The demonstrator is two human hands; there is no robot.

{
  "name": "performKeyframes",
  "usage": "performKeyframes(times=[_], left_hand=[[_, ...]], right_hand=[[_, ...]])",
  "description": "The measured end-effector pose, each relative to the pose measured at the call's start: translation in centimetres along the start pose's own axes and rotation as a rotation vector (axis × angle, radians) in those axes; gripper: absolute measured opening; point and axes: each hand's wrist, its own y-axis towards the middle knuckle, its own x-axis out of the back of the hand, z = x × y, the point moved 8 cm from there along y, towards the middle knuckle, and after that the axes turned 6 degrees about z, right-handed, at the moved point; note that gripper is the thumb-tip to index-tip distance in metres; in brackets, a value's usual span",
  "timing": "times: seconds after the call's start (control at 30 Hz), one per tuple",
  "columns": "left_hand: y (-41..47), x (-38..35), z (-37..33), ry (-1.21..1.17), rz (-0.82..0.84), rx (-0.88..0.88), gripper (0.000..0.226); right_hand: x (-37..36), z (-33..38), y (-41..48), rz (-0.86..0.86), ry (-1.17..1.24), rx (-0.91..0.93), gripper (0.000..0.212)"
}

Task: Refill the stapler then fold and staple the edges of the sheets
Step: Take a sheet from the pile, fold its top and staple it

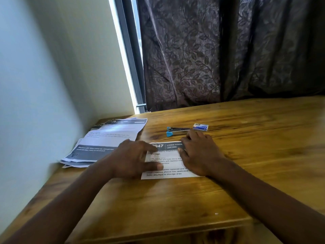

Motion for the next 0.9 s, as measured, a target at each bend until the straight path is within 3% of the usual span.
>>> performKeyframes(times=[0.1, 0.3, 0.47, 0.63, 0.73, 0.9], left_hand=[[1.9, 1.6, -0.2, -0.062, -0.131, -0.007, 0.070], [5.7, 0.7, 0.7, 0.045, -0.197, -0.060, 0.052], [6.4, 0.9, 2.6, -0.351, -0.322, -0.197, 0.014], [6.6, 0.9, 2.5, -0.456, -0.401, -0.264, 0.010], [6.6, 0.9, 1.5, -0.460, -0.468, -0.308, 0.013], [6.6, 0.6, 0.8, -0.459, -0.506, -0.328, 0.012]], right_hand=[[0.2, 0.0, 0.0, 0.003, -0.022, -0.001, 0.056], [0.6, -0.6, 0.1, -0.017, -0.004, -0.005, 0.068], [1.7, -0.1, 0.0, -0.157, -0.060, 0.053, 0.053], [2.0, 0.5, 0.1, -0.227, 0.028, 0.082, 0.037], [1.8, 1.4, 0.6, -0.207, 0.082, 0.127, 0.037], [1.0, 1.4, 1.8, -0.165, 0.131, 0.155, 0.019]])
